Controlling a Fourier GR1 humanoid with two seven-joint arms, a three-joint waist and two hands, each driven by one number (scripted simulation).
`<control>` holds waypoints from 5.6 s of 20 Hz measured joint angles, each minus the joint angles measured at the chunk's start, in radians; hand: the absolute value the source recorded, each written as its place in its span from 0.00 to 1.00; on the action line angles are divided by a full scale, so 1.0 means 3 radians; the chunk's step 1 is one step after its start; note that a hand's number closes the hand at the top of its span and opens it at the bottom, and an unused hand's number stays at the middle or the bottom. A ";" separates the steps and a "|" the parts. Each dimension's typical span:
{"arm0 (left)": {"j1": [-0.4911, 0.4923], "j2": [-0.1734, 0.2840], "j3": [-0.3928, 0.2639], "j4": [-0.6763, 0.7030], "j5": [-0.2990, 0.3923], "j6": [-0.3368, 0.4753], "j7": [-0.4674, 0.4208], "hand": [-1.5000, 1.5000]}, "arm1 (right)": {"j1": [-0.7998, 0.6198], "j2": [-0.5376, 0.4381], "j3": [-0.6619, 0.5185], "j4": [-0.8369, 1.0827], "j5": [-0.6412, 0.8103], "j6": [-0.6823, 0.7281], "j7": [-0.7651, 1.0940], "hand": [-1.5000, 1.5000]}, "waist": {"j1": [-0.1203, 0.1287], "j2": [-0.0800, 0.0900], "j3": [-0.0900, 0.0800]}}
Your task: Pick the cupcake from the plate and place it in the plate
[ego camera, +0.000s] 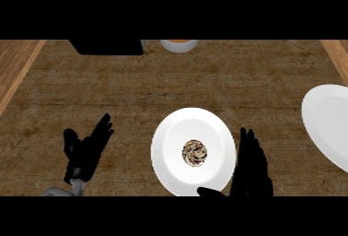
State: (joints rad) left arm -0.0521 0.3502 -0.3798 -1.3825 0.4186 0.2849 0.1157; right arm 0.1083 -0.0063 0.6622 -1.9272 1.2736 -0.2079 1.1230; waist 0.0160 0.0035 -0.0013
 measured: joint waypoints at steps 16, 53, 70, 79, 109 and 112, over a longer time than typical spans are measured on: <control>0.0084 -0.0040 0.0134 -0.0008 -0.0073 -0.0119 -0.0004 0.50 | -0.0747 -0.0022 0.0145 0.1015 -0.0514 -0.0252 0.0230 0.00 | -0.0018 -0.0007 0.0004; 0.0092 -0.0228 0.0377 -0.0008 -0.0301 -0.0290 0.0097 0.50 | -0.2124 -0.0061 -0.0586 0.2948 -0.0976 -0.0571 -0.0169 1.00 | -0.0015 -0.0007 0.0004; 0.0172 -0.0270 0.0410 -0.0082 -0.0363 -0.0220 0.0152 0.50 | -0.2031 -0.0287 -0.1547 0.2315 0.0418 -0.1573 -0.0247 1.00 | -0.0115 -0.0037 0.0005; 0.0239 -0.0290 0.0416 -0.0142 -0.0397 -0.0262 0.0142 0.50 | -0.1500 -0.0621 -0.2253 0.2051 0.0101 -0.2215 -0.0562 1.00 | -0.0075 -0.0015 0.0007; 0.0056 -0.0434 0.0484 -0.0052 -0.0532 -0.0377 0.0214 0.50 | -0.1619 -0.2058 -0.3534 0.4523 -0.3341 -0.1738 -0.3645 0.00 | 0.0048 0.0037 0.0035; 0.0079 -0.0433 0.0497 -0.0043 -0.0518 -0.0403 0.0200 0.50 | -0.1671 -0.2067 -0.3758 0.4581 -0.3588 -0.1596 -0.4117 0.00 | 0.0045 0.0036 0.0037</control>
State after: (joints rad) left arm -0.0283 0.2203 -0.2308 -1.3953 0.2632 0.1640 0.1758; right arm -0.3931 -0.6265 -0.4653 -0.5529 0.1972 -0.6866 -0.1122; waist 0.0296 0.0142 0.0097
